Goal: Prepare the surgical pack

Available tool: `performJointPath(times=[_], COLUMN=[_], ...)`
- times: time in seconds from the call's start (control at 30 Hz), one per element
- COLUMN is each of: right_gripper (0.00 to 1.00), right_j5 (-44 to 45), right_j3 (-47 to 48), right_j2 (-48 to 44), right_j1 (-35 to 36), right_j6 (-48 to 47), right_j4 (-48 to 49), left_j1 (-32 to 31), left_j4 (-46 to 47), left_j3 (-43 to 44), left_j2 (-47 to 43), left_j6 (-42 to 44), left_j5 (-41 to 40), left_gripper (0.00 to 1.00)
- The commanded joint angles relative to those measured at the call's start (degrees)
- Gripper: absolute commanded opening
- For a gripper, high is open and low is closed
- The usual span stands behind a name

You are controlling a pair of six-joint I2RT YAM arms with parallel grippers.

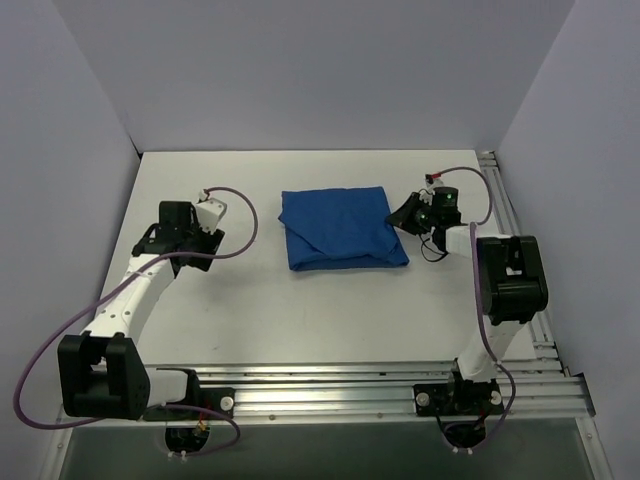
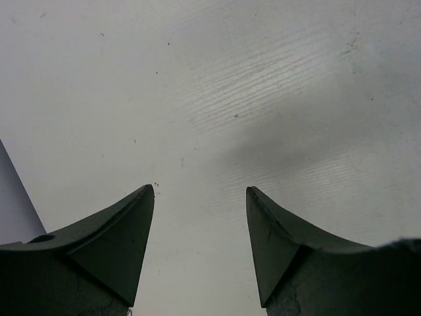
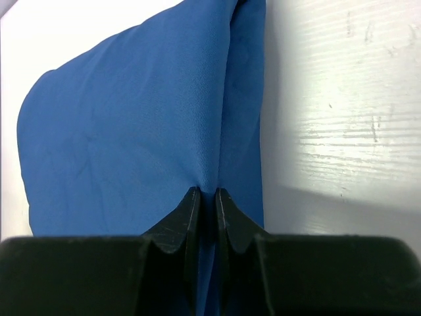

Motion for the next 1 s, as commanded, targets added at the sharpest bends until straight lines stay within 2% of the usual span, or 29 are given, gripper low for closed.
performJointPath(times=[0.0,0.1,0.2,0.4,0.6,0.8,0.97], right_gripper=[0.00,0.00,0.00,0.00,0.00,0.00,0.00], right_j5=[7.47,14.24,17.67,12.07,11.62,18.90,18.92], right_j3=[-5.36,-10.90,-10.75,5.49,17.36,21.32,32.03], right_j2=[-3.51,-4.04,-1.24,13.60,19.50,22.06,28.81], right_j1=[5.06,9.90,16.40,24.85,32.66,40.49,45.42], right_j6=[7.04,16.51,21.90,21.75,20.33,31.74,33.69], right_j4=[8.03,18.57,24.75,20.93,14.24,19.13,17.14], left_j1=[1.10,1.28,1.37,1.72,2.07,2.07,2.16], left_j4=[-0.74,-2.14,-3.99,-5.92,-8.30,-10.06,-10.14], left_j3=[1.46,1.46,1.90,2.43,4.62,6.74,6.21], left_j2=[0.01,-0.34,-1.22,-4.65,-6.67,-6.94,-7.99], left_j6=[-1.45,-1.89,-1.98,-1.72,-2.33,-3.91,-3.92], left_j5=[0.73,1.52,1.52,1.34,1.17,1.52,1.43], left_gripper=[0.67,0.67,0.67,0.67,0.67,0.67,0.67])
